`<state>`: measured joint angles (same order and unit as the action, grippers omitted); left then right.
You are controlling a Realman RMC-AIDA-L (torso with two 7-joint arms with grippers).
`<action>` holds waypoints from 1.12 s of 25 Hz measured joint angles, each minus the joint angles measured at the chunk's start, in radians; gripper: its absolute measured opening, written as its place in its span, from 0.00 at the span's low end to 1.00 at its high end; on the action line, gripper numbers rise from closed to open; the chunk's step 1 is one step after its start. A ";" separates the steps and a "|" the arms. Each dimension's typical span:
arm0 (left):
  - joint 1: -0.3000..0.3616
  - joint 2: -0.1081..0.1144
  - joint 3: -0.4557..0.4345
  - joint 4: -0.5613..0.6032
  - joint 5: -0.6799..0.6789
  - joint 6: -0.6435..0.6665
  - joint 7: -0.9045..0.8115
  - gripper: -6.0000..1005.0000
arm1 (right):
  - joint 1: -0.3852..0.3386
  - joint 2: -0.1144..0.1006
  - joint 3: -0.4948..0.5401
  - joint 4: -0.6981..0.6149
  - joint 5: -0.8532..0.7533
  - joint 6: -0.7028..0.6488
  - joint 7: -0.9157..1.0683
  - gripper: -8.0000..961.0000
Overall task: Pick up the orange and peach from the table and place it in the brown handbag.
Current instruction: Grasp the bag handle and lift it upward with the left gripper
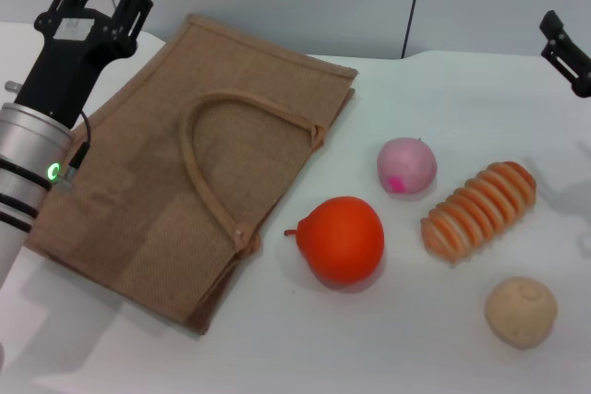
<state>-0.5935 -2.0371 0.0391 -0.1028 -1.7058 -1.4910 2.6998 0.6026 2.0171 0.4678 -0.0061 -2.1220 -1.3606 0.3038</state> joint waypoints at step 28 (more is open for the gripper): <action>-0.100 0.019 0.027 0.537 0.663 0.257 -1.194 0.62 | 0.016 -0.003 -0.055 -0.051 -0.018 0.000 0.102 0.89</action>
<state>-0.6939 -2.0180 0.0659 0.4341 -1.0432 -1.2344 1.5053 0.6182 2.0140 0.4126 -0.0566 -2.1399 -1.3603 0.4059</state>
